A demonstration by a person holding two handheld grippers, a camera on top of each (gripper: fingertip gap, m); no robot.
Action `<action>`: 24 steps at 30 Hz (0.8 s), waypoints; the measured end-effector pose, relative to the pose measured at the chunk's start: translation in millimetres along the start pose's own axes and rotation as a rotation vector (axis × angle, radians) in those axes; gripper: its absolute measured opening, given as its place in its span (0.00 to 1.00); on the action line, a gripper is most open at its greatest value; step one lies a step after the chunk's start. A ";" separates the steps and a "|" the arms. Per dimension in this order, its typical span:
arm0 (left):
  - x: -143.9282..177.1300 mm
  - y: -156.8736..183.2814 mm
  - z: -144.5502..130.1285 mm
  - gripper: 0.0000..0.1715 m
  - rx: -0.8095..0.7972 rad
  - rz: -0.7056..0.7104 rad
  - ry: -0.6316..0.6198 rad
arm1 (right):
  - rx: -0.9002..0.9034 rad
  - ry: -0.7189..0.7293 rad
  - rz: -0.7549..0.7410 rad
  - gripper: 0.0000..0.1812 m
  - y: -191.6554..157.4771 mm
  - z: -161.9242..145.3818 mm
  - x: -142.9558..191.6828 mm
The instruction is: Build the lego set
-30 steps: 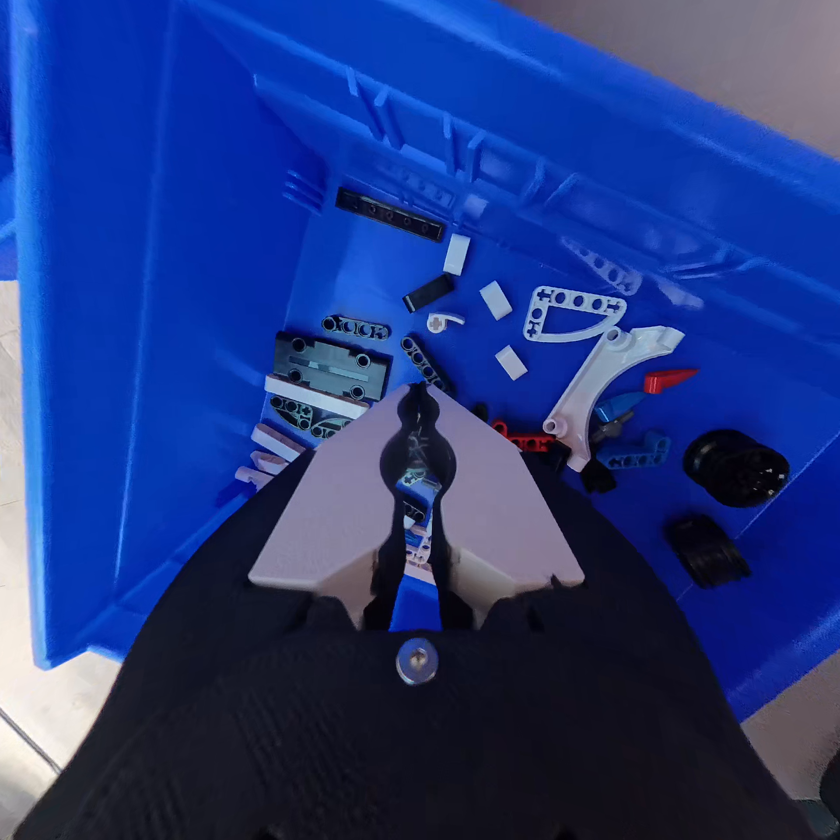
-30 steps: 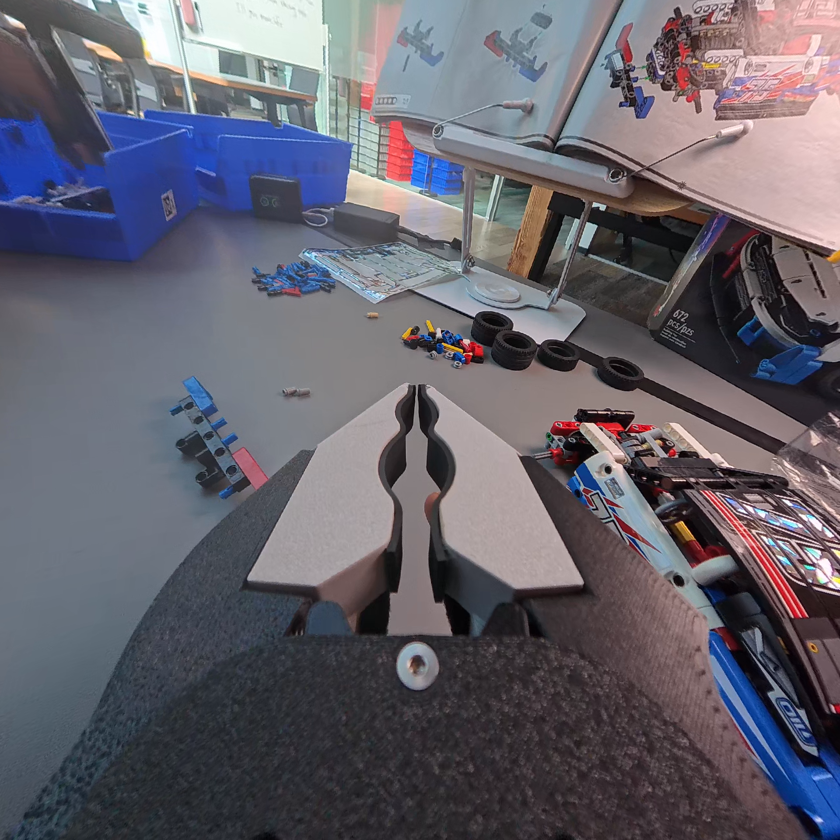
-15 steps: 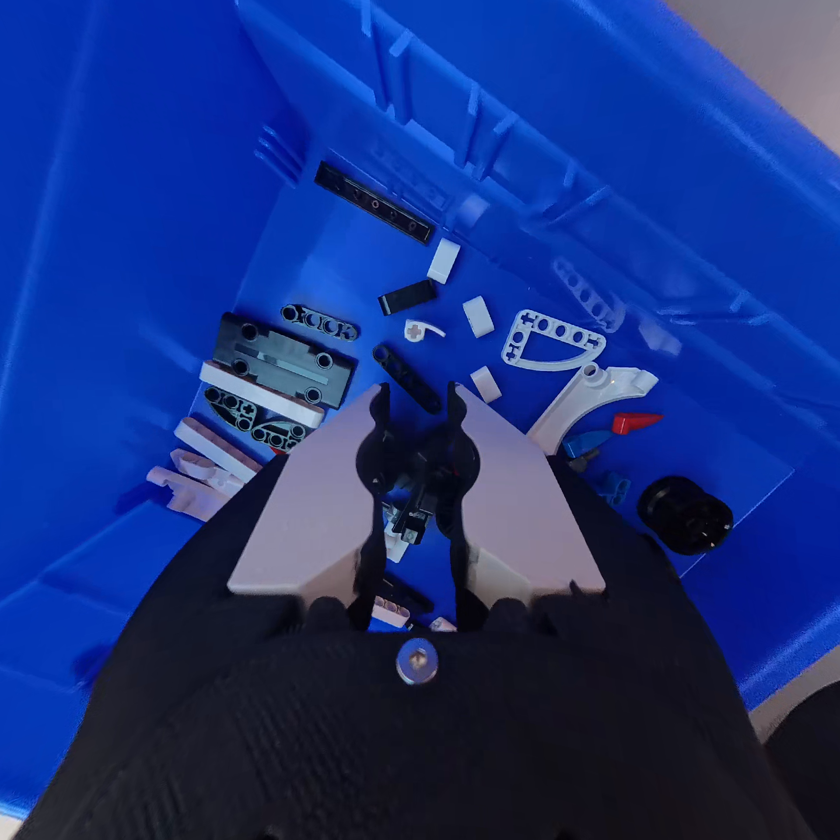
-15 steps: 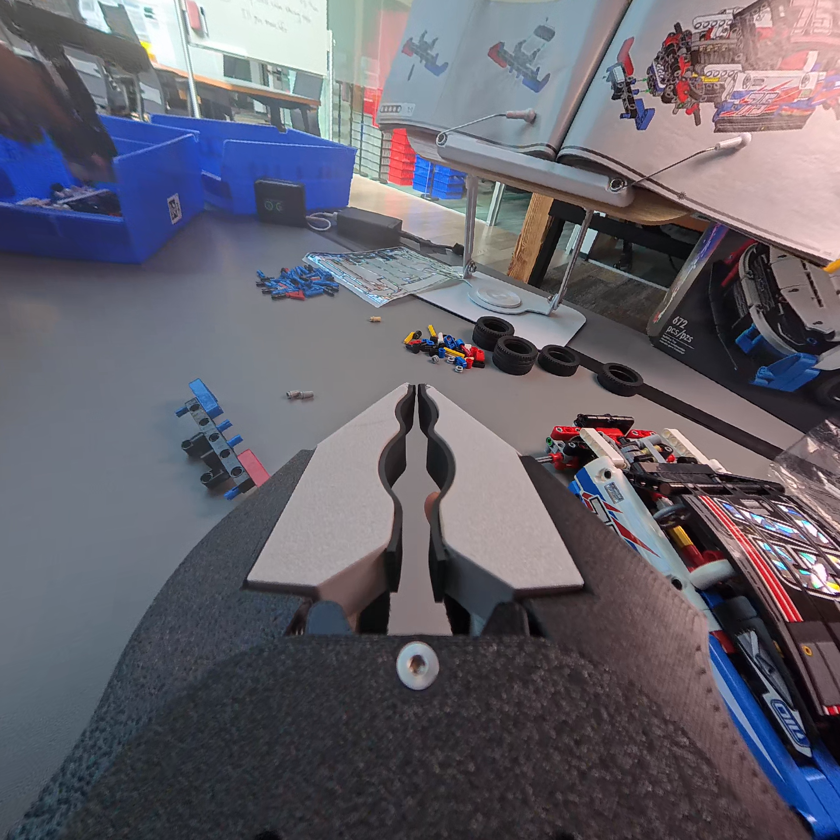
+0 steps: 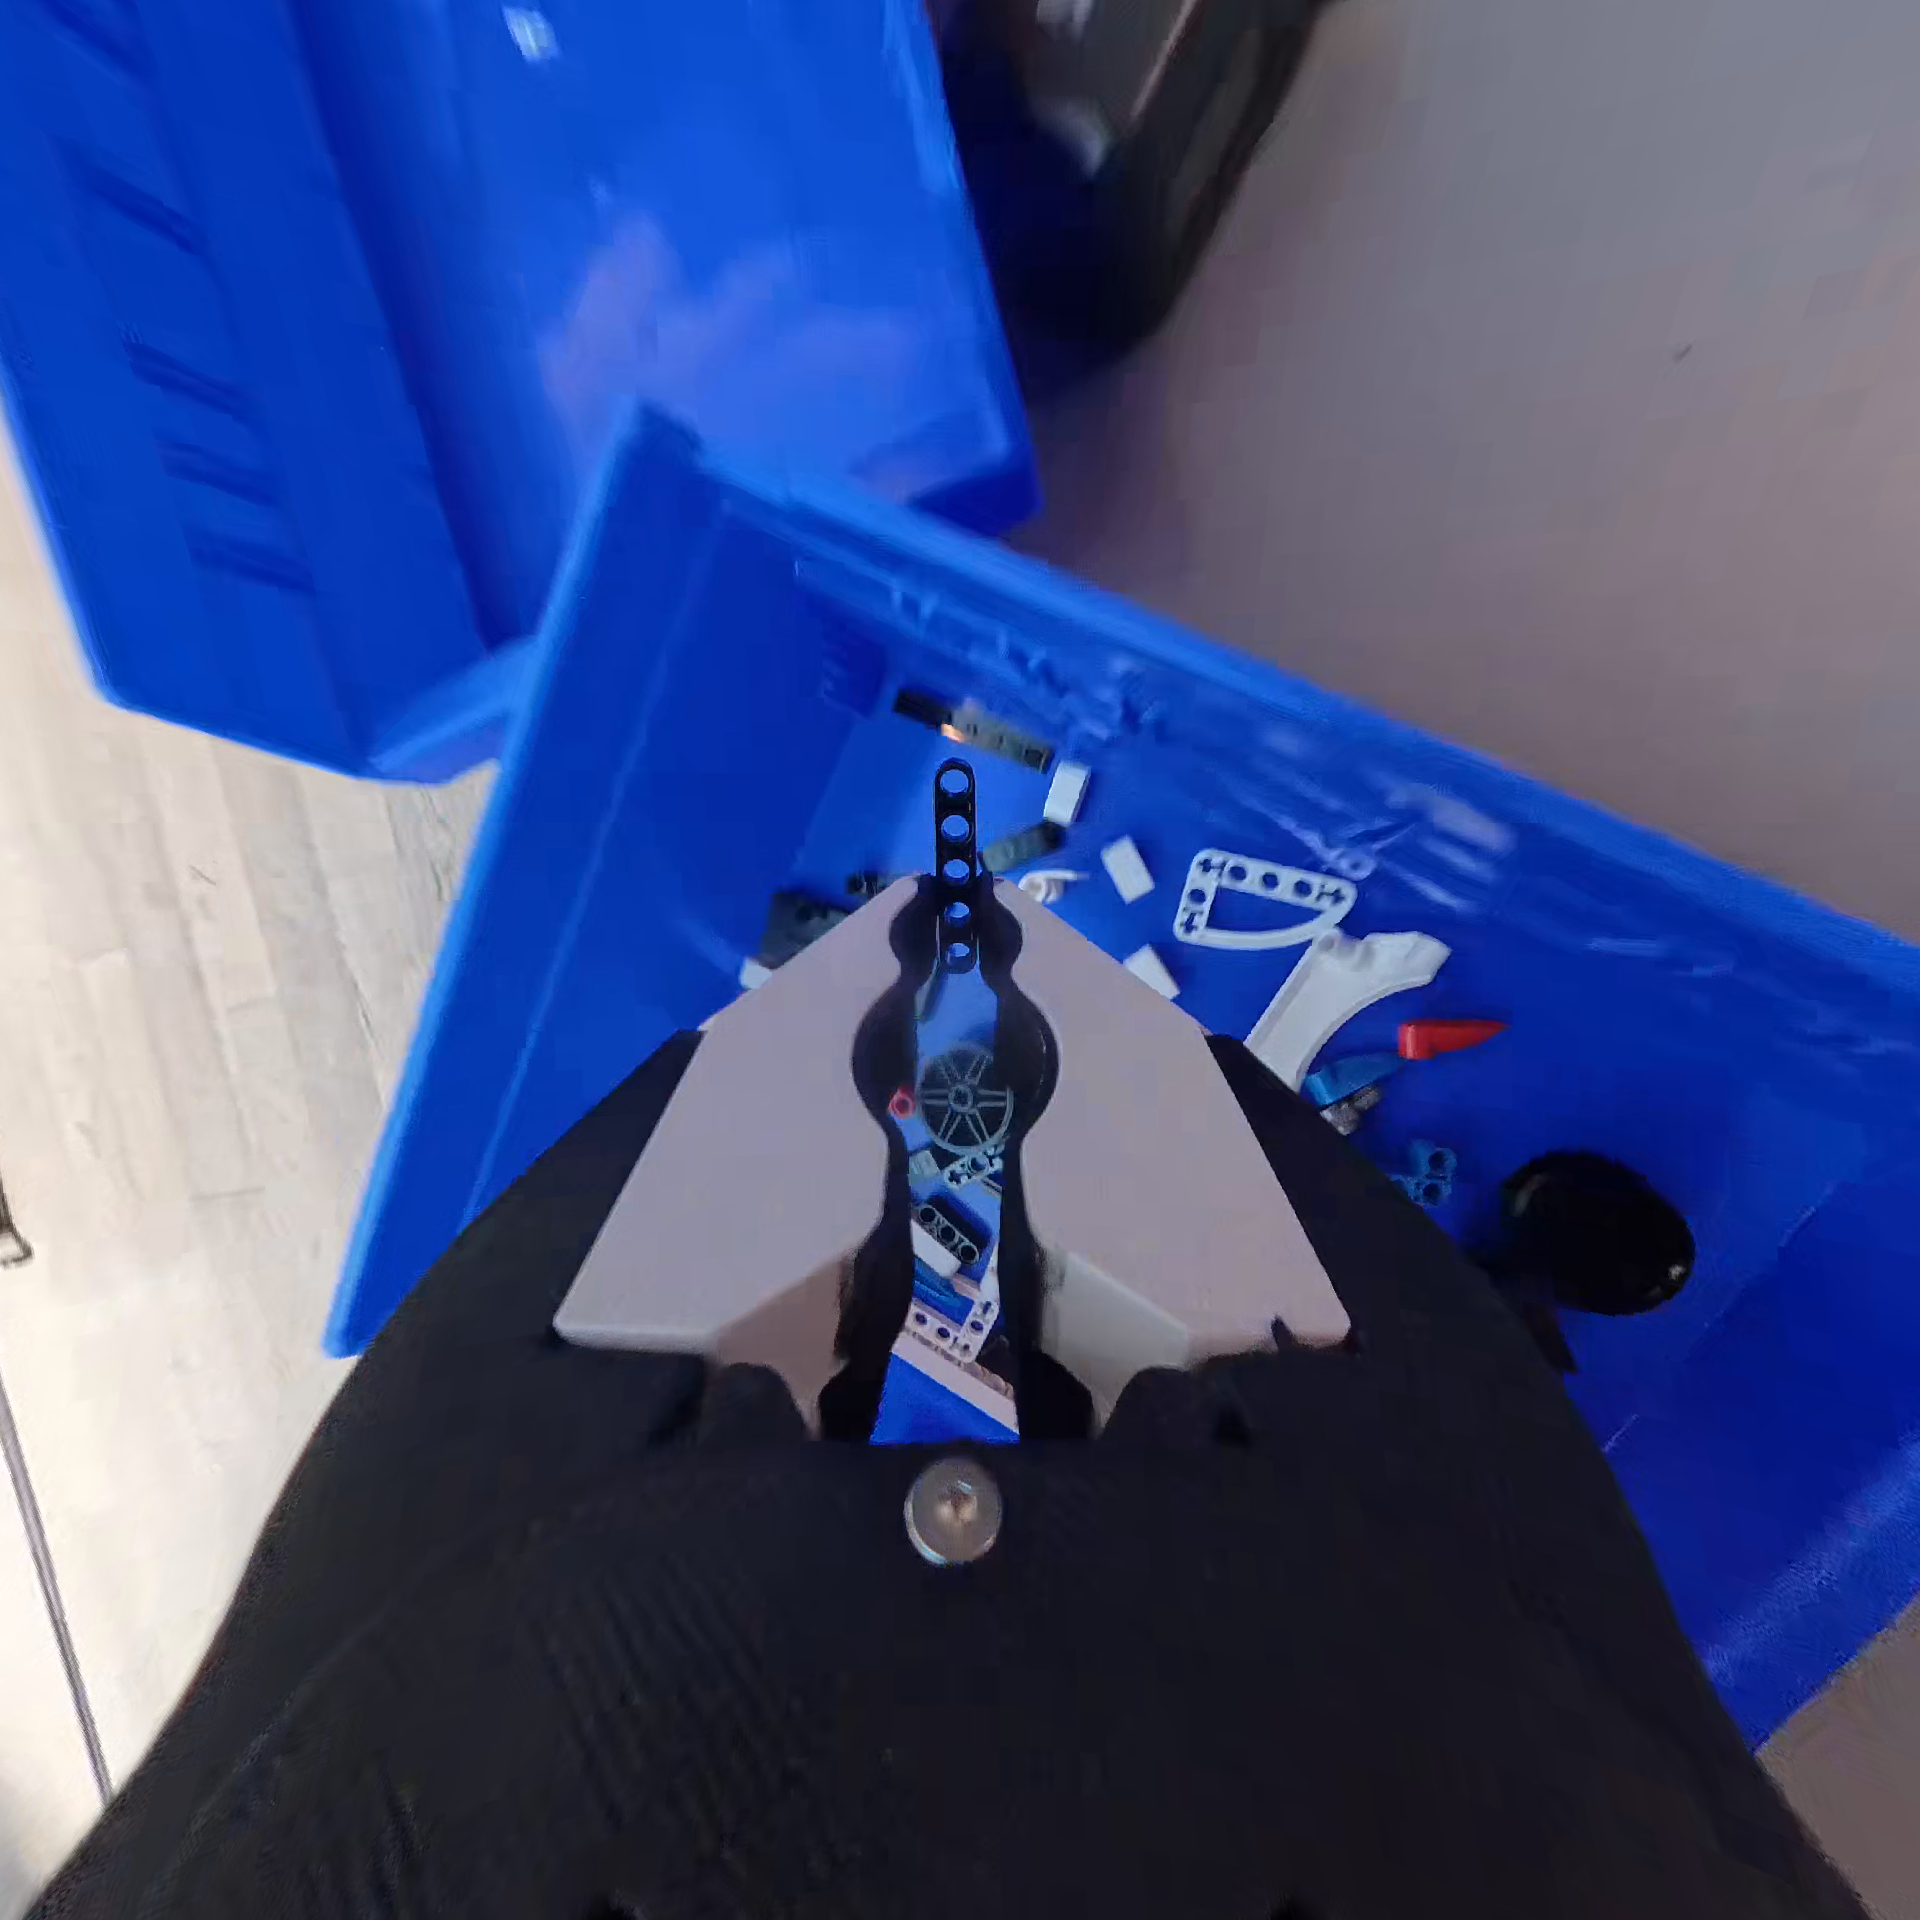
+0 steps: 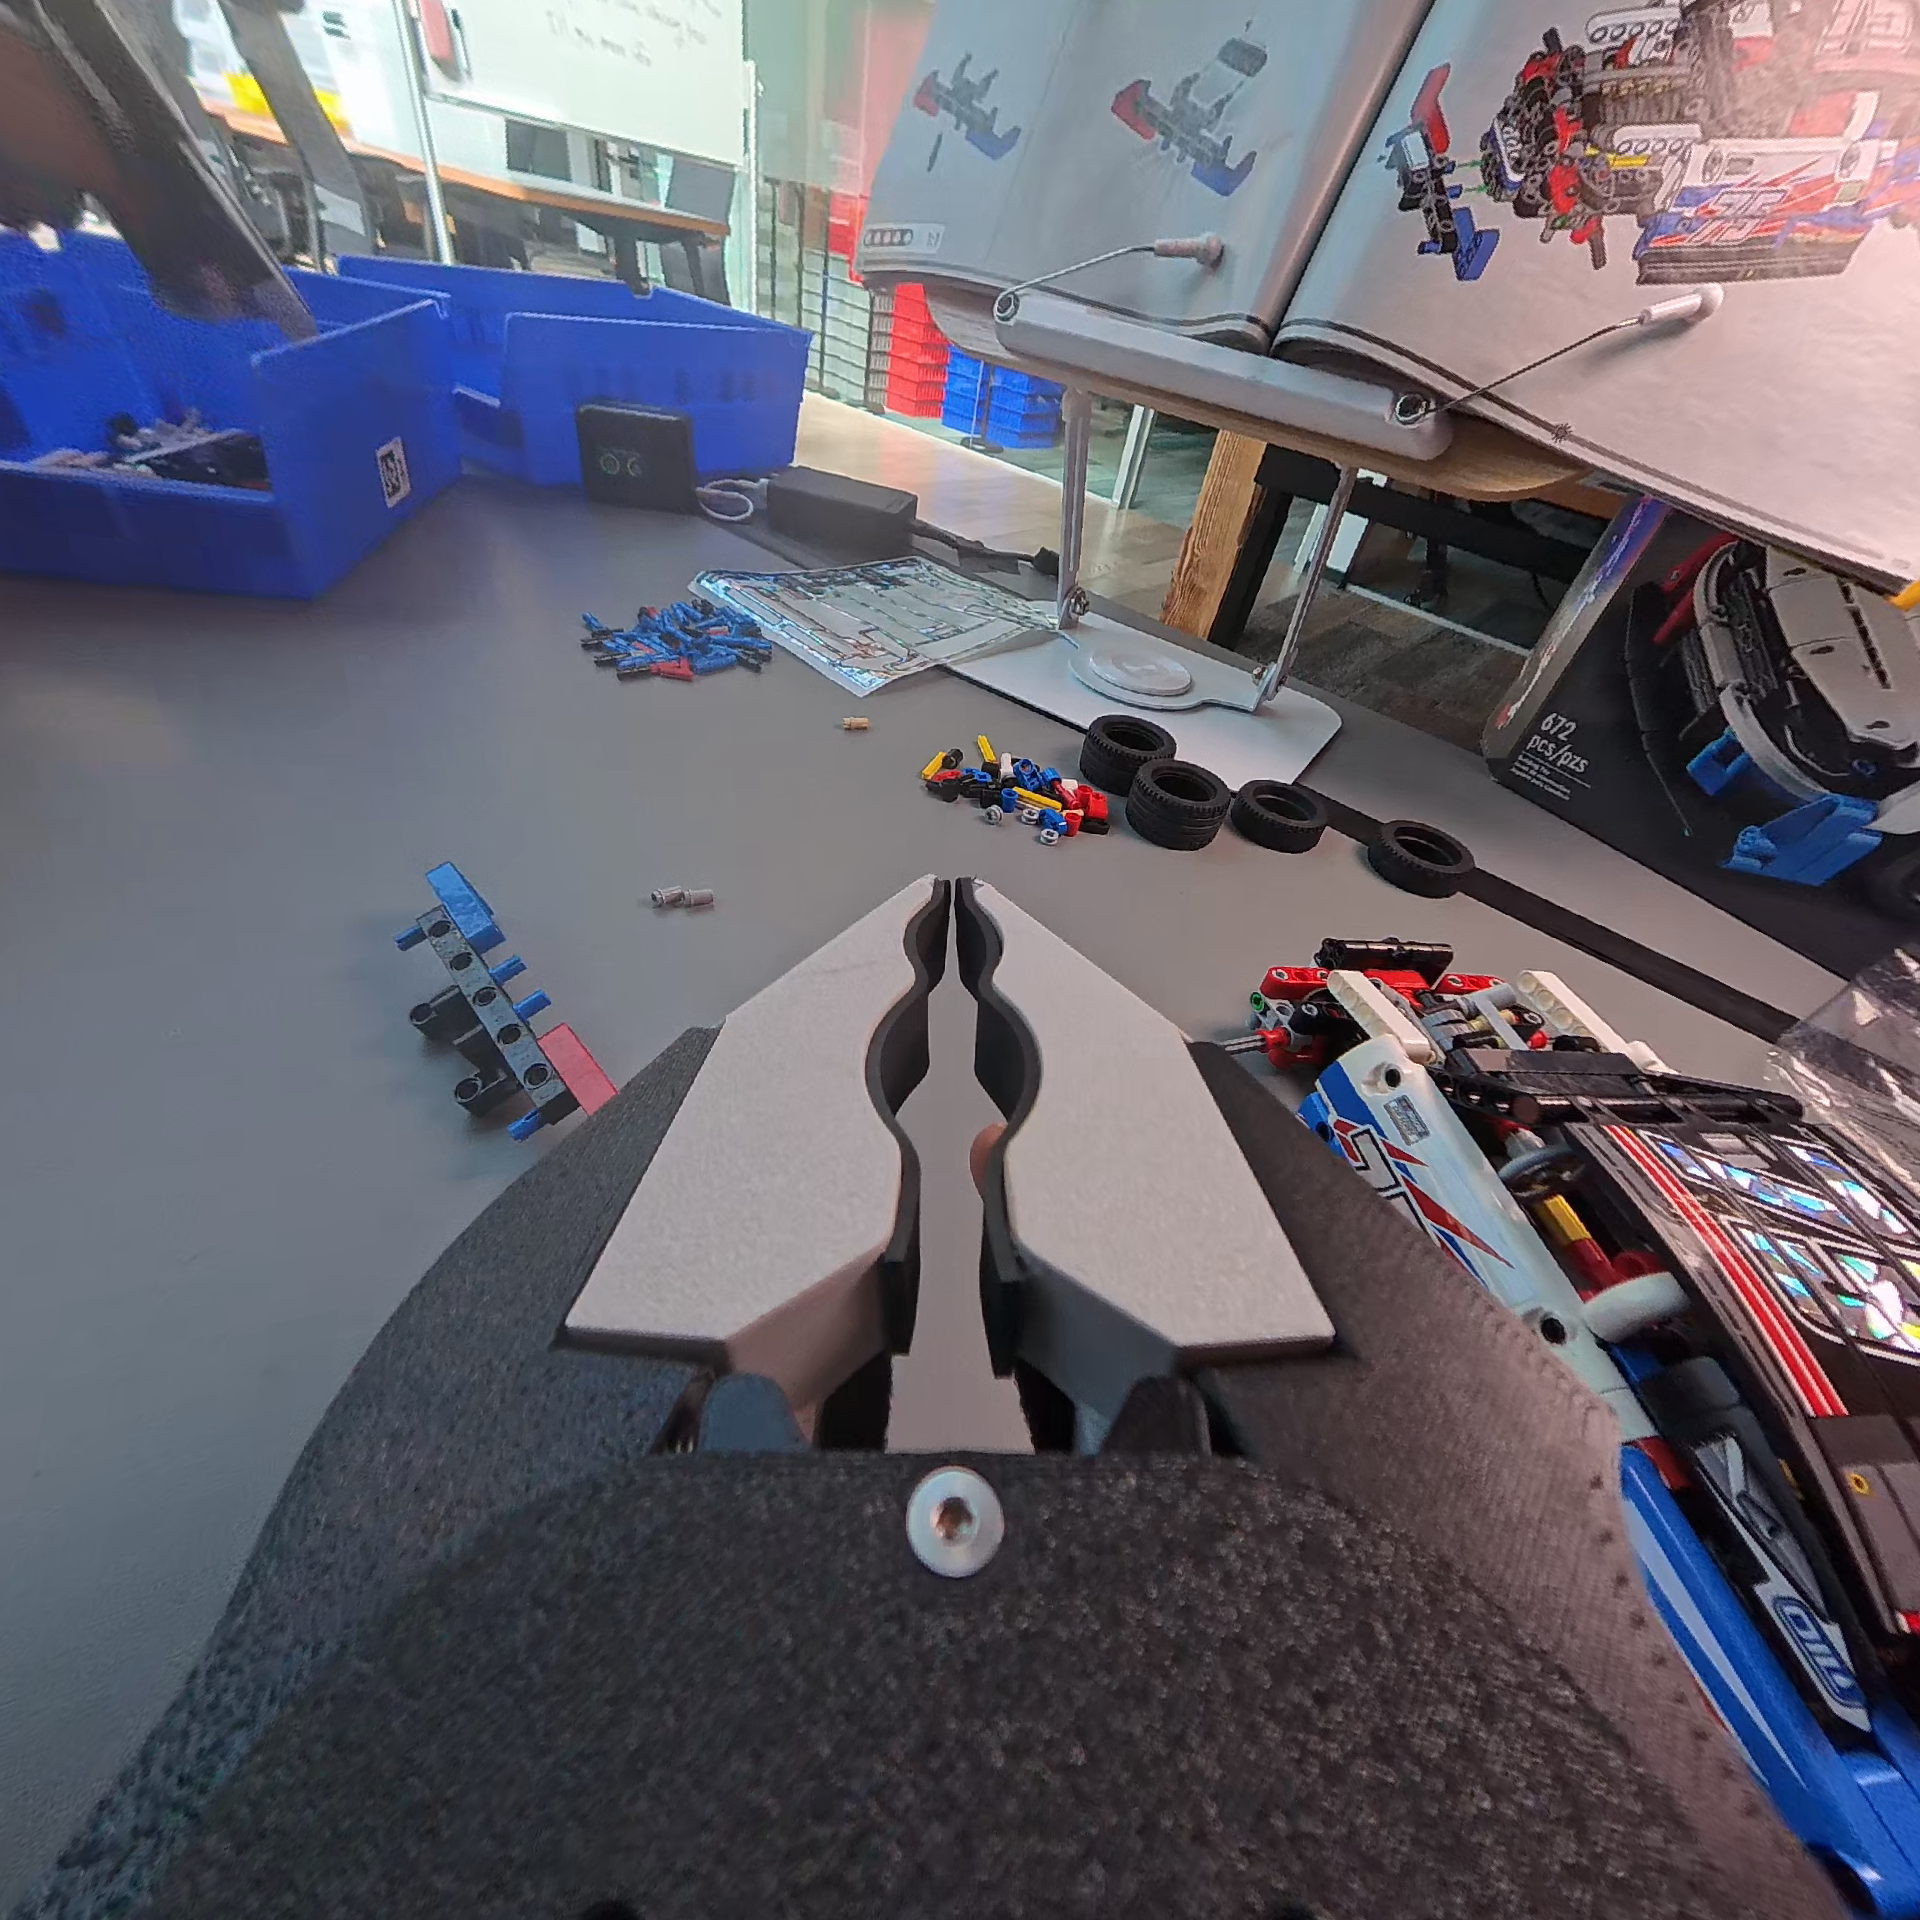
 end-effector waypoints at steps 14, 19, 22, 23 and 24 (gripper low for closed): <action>90.7 338.1 56.0 0.03 -0.740 -0.625 0.366 | 0.005 -0.017 -0.007 0.00 0.5 -3.9 -1.7; 52.3 400.5 30.3 0.03 -0.847 -0.741 0.250 | 0.003 -0.013 -0.016 0.00 3.1 -3.4 -0.4; 44.8 411.9 26.3 0.04 -0.859 -0.775 0.234 | 0.004 -0.004 -0.017 0.00 4.0 -1.7 0.5; 45.6 413.8 25.7 0.04 -0.861 -0.793 0.230 | 0.004 -0.001 -0.017 0.00 4.1 -1.2 0.7; 45.8 414.4 25.8 0.04 -0.869 -0.794 0.230 | 0.003 0.003 -0.016 0.00 4.2 -0.8 0.7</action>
Point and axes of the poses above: each gripper's, where its closed fingertips meet, x back along the fingers, z out of its top, y = z × x across the jaws, the point moved 6 cm from there along x, back along the fingers, and after that the axes turned 5 degrees about y, right-handed, at the moved point
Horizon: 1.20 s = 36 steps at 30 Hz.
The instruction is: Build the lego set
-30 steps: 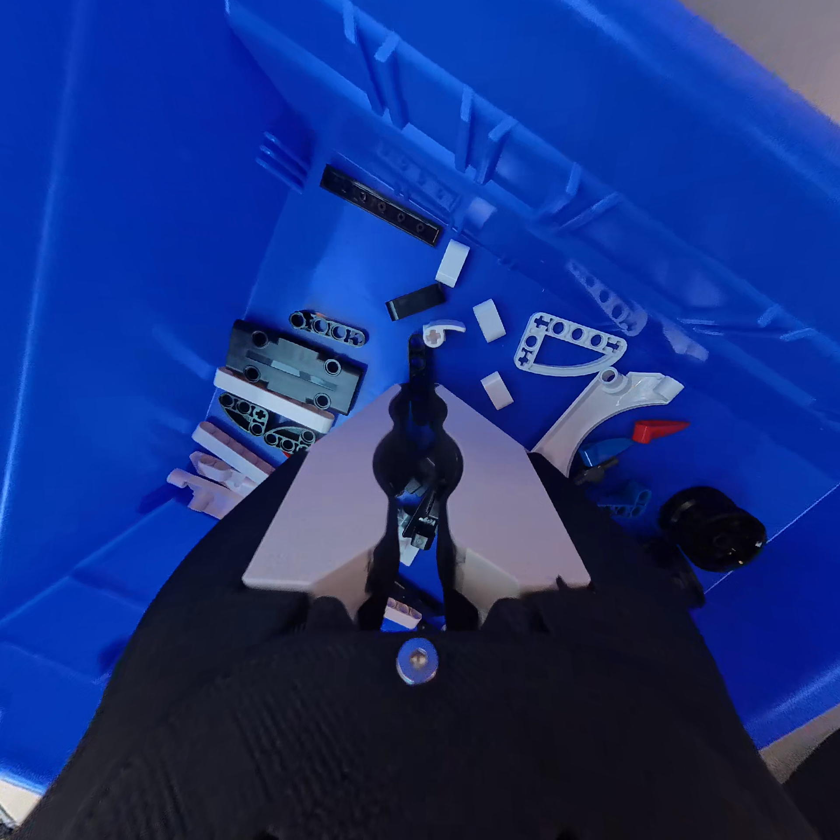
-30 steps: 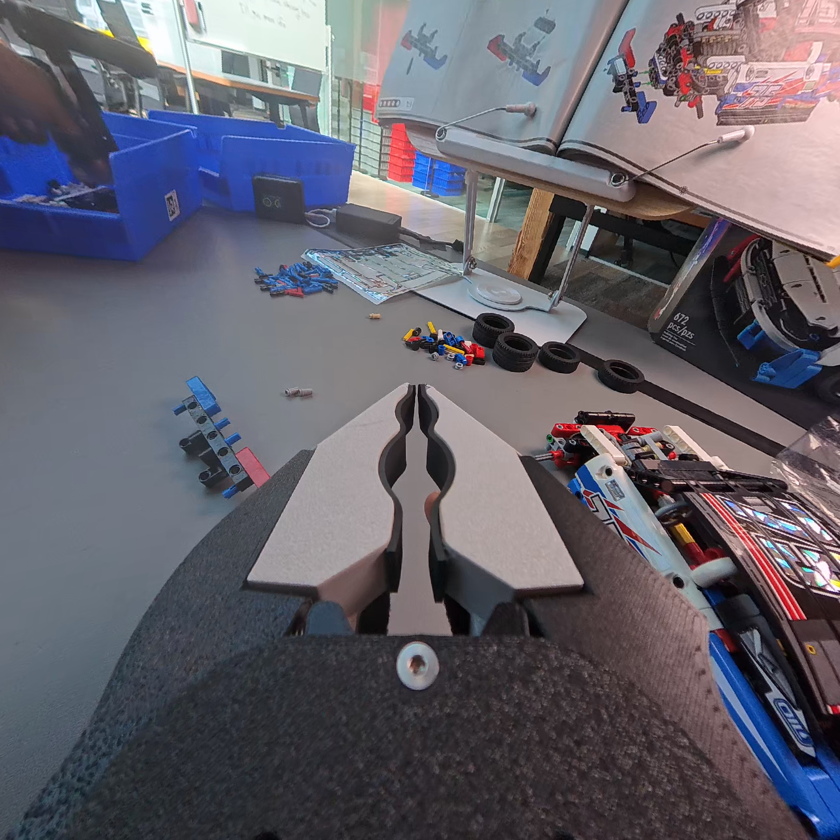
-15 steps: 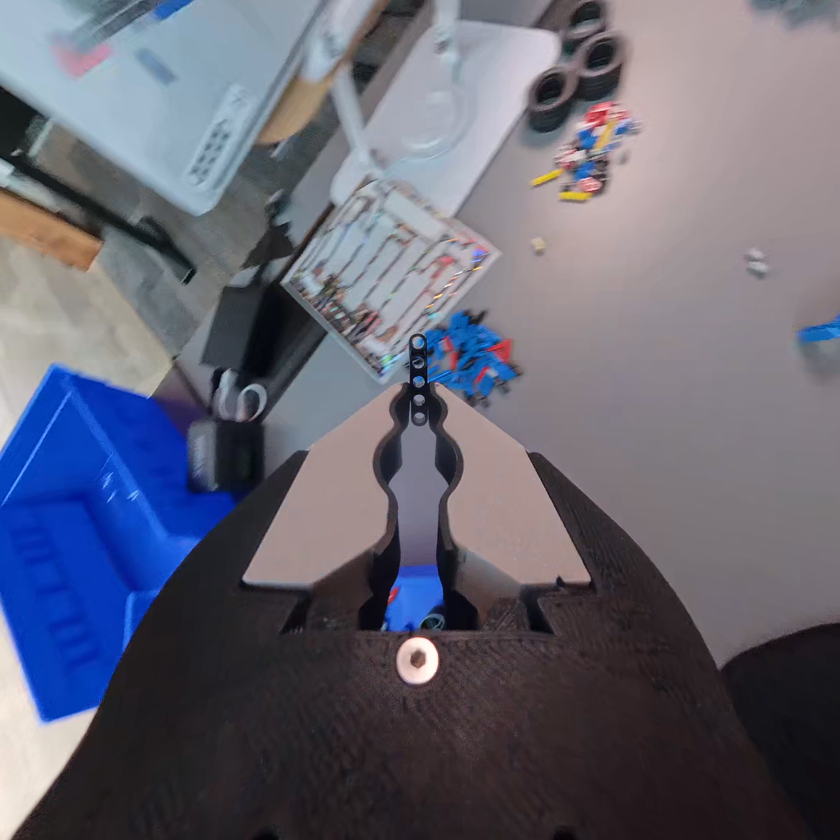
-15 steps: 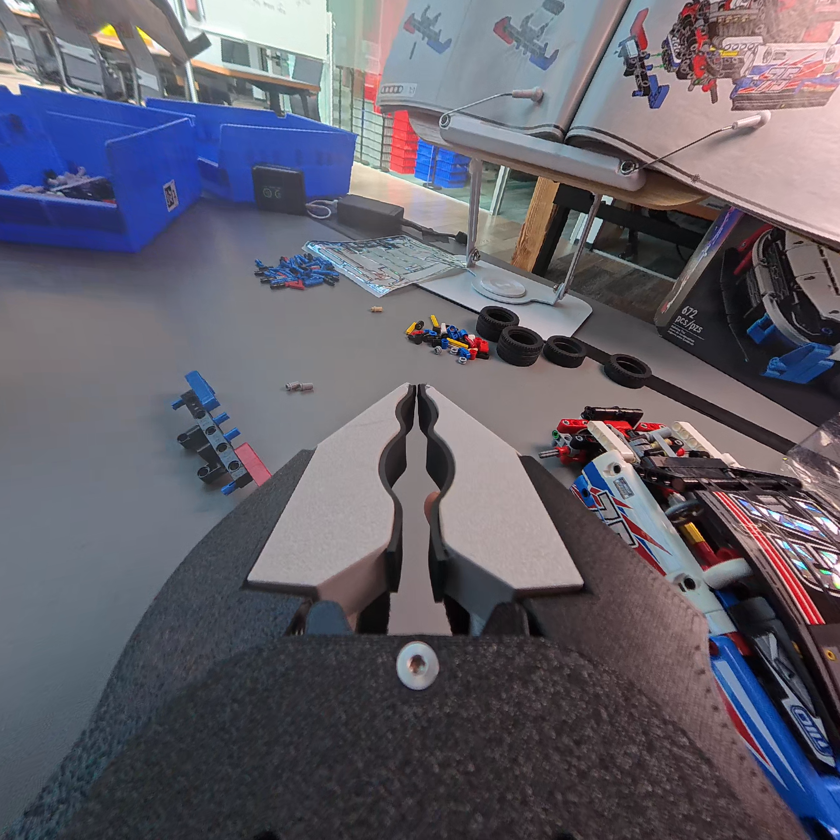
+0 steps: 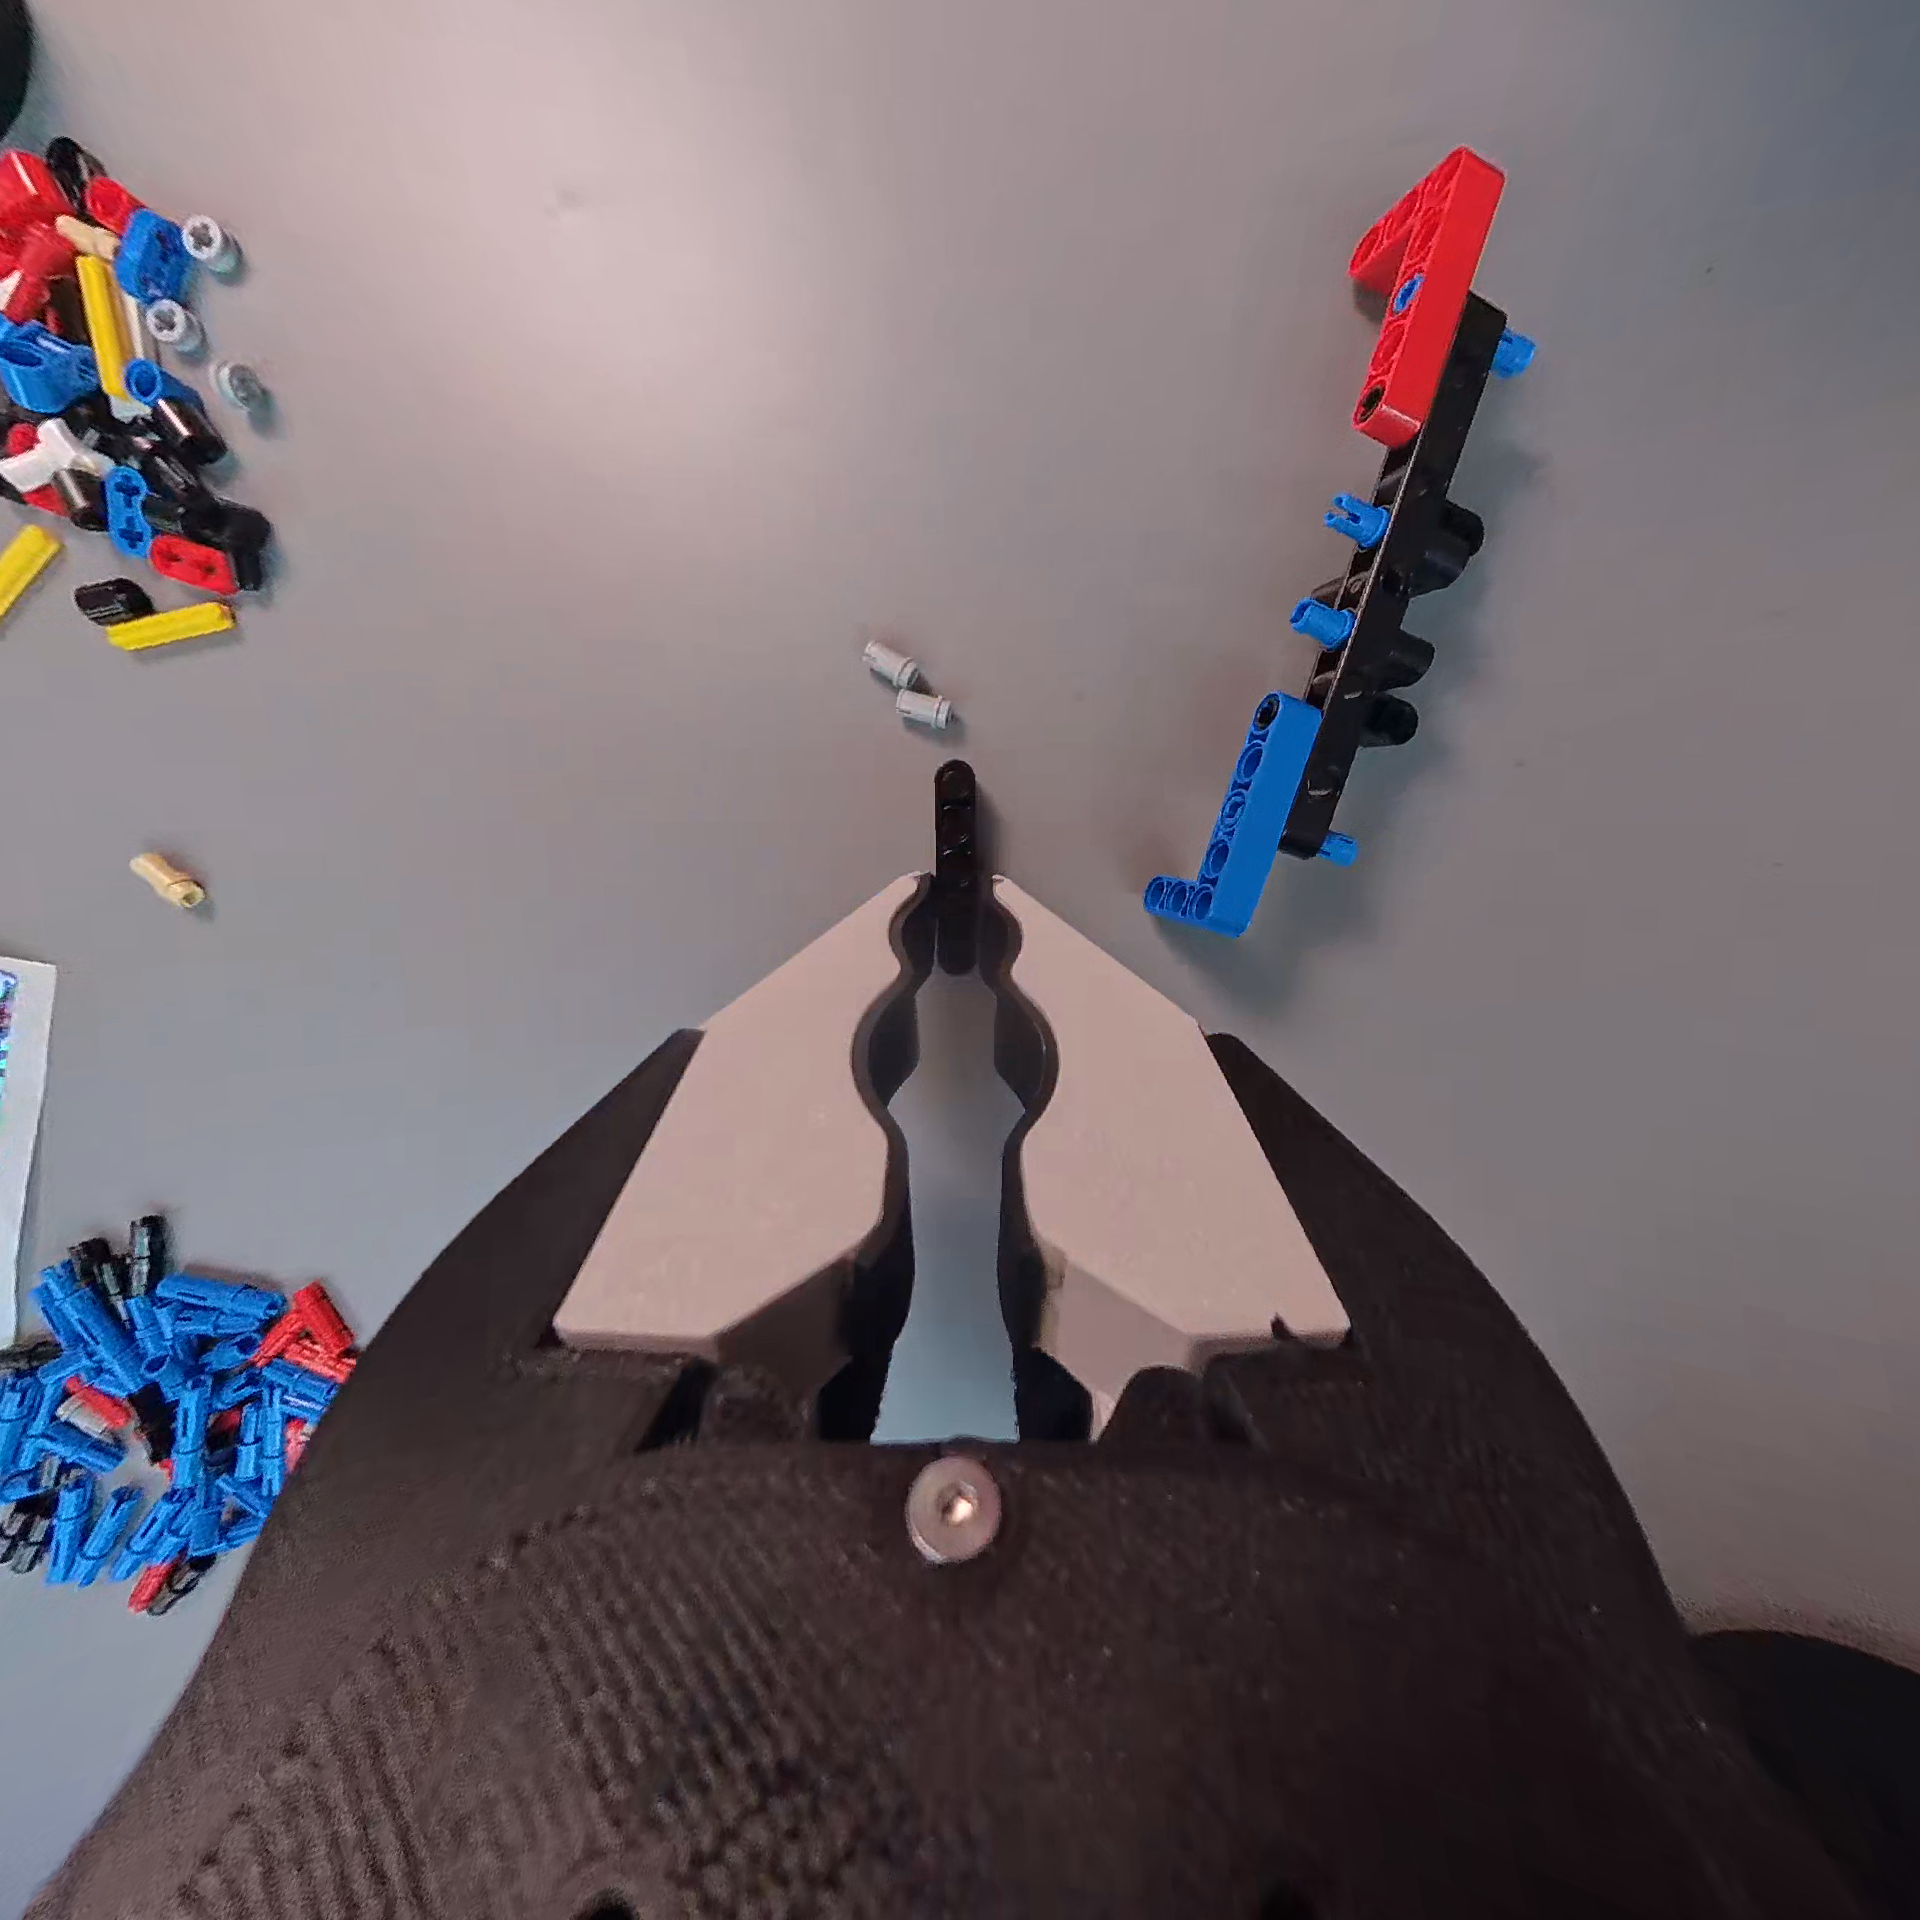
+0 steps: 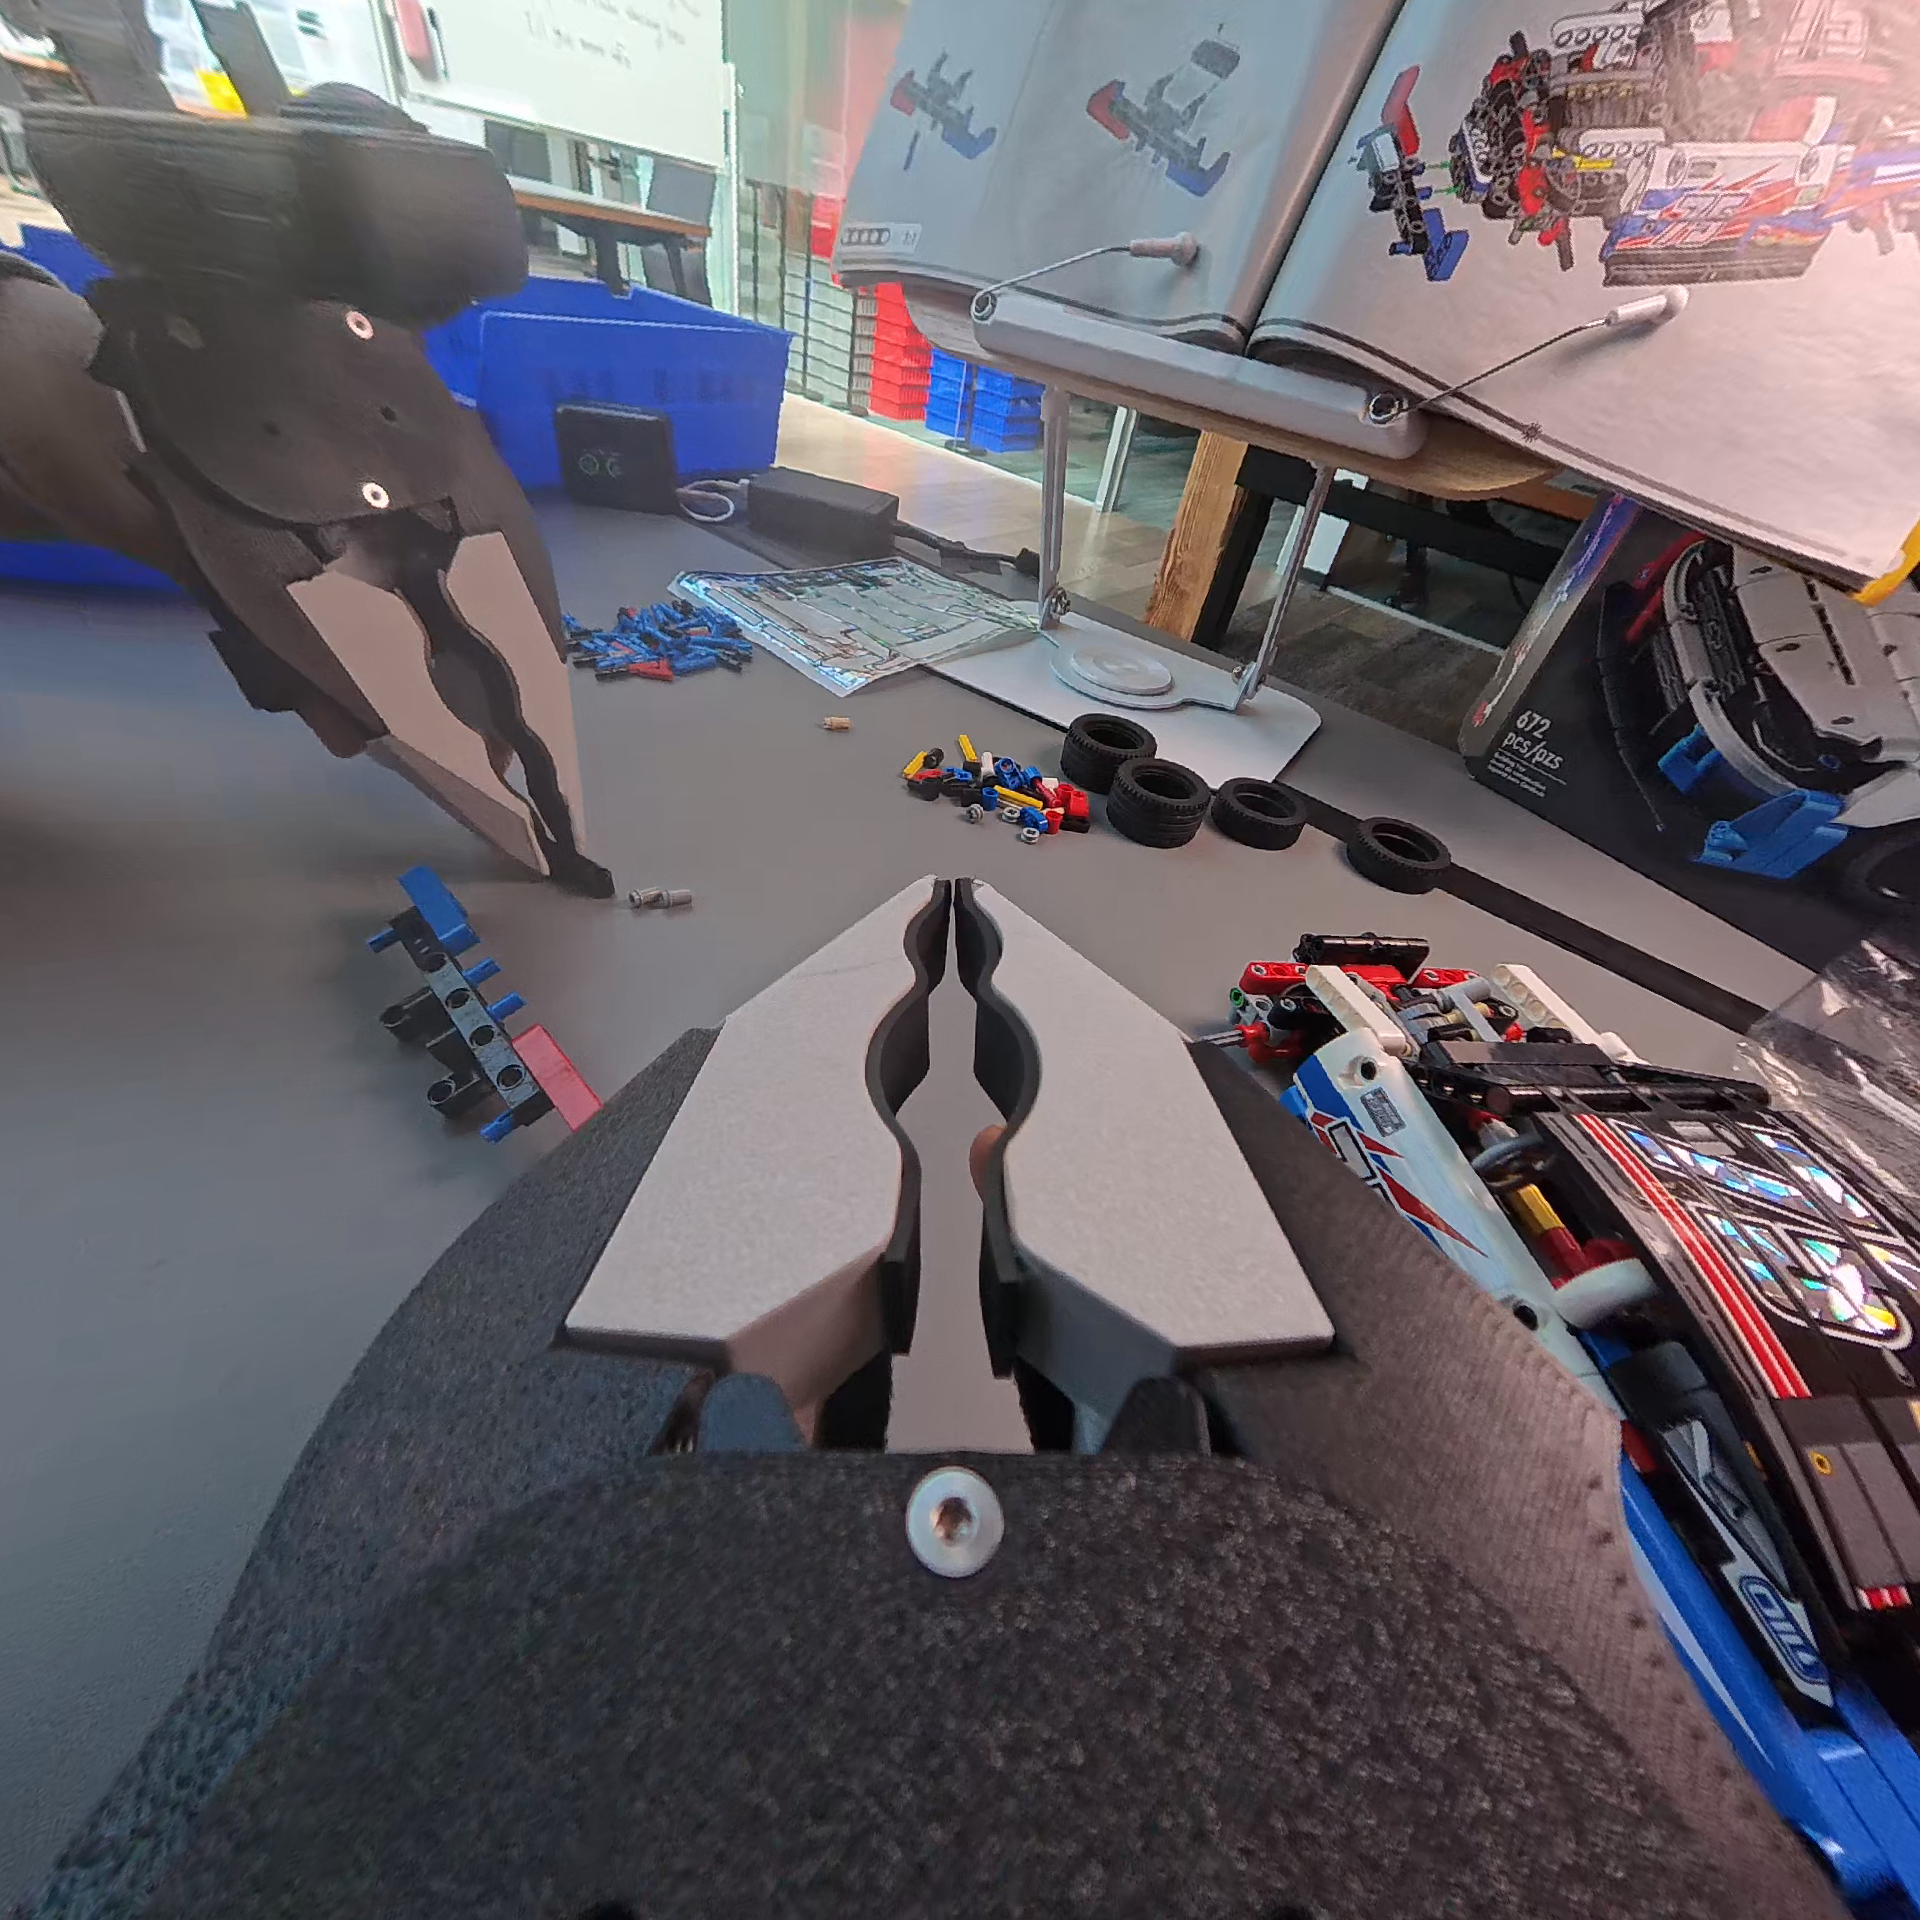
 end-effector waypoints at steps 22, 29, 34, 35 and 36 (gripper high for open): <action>152.3 -33.0 -22.9 0.18 0.287 0.500 0.614 | -0.017 0.059 -0.033 0.15 1.2 8.0 1.1; 232.4 -32.8 -111.5 0.20 0.518 0.887 0.741 | -0.037 0.073 -0.044 0.20 2.9 9.1 1.2; 292.9 -40.0 -178.0 0.21 0.665 1.052 0.604 | -0.025 0.063 -0.008 0.17 -4.5 8.5 -1.1; 303.7 -42.6 -189.0 0.21 0.706 1.051 0.576 | -0.019 0.064 0.000 0.16 -6.2 8.8 -1.1; 312.8 -45.8 -198.7 0.21 0.743 1.034 0.546 | -0.014 0.065 0.008 0.15 -7.6 9.0 -1.2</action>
Point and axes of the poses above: each gripper's, where its closed fingertips meet, x back along the fingers, z out of its top, y = z × x across the jaws, the point moved 6 cm from there along x, back along the fingers, and after that the axes turned 5 degrees about y, right-handed, at the moved point
